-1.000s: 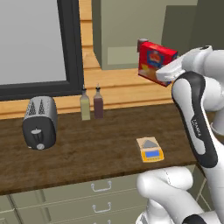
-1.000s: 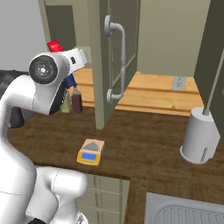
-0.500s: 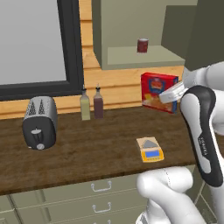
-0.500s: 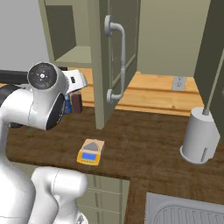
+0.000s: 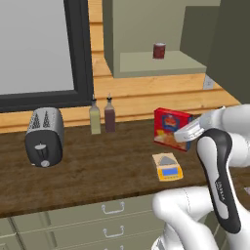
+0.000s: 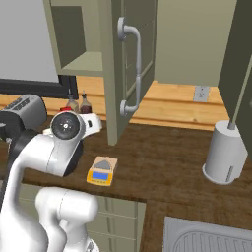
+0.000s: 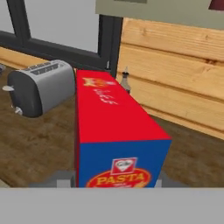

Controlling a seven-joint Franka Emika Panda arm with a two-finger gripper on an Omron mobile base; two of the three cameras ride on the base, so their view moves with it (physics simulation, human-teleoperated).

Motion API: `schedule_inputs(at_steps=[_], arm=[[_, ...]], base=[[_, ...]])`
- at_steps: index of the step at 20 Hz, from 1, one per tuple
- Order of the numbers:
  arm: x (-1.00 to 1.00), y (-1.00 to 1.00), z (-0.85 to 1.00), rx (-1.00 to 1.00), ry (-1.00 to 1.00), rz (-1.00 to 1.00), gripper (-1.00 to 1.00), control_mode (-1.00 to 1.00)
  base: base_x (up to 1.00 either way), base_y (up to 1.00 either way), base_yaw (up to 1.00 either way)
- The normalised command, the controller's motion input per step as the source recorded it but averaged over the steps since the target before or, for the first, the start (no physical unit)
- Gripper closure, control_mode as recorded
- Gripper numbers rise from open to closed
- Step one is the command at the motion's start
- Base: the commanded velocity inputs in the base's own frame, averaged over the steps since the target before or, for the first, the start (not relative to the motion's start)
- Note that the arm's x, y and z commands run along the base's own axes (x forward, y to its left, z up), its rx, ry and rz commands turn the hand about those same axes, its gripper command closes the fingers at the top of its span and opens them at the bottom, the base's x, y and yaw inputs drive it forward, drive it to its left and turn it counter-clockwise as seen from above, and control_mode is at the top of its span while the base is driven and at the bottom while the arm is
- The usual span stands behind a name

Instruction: Pick the boxed food and place it on the digital scale for weighing, and close the cabinet.

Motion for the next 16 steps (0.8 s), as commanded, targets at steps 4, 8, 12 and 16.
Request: schedule_inputs(at_steps=[4,8,12,16], arm=[[-0.13,0.00,-0.59,0.00,-0.10,0.04,1.00,-1.00],[0.00,-0.05,-0.75,0.01,-0.01,0.05,1.00,-1.00],[0.05,0.00,-0.98,0.00,-0.06,0.02,1.00,-1.00],[0.17,0.04,-0.89,0.02,-0.10,0.01,1.00,-1.00]], base=[[0.00,0.00,0.00],[0.00,0.00,0.00],[0.00,0.00,0.00],[0.00,0.00,0.00]])
